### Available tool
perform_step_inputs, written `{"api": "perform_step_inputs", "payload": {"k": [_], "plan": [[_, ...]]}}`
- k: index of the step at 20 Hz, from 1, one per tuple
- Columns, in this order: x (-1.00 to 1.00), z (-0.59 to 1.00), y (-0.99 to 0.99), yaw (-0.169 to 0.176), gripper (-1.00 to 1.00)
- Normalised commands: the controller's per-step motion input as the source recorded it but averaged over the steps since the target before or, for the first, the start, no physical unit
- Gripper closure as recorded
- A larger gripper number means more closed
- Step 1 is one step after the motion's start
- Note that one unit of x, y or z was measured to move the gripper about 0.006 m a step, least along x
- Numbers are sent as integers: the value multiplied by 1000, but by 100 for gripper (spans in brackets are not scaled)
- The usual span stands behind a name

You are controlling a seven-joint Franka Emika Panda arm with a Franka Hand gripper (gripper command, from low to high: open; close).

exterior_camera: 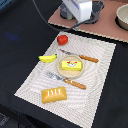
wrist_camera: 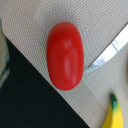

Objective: Interact with the objects in diverse but meaningful ways.

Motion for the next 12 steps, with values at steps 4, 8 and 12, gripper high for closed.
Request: {"api": "perform_step_inputs", "payload": {"k": [4,8,12], "plan": [[-97,-492,-135,7,-100],[-217,-424,-32,16,-100],[-252,-420,-5,20,-100]]}}
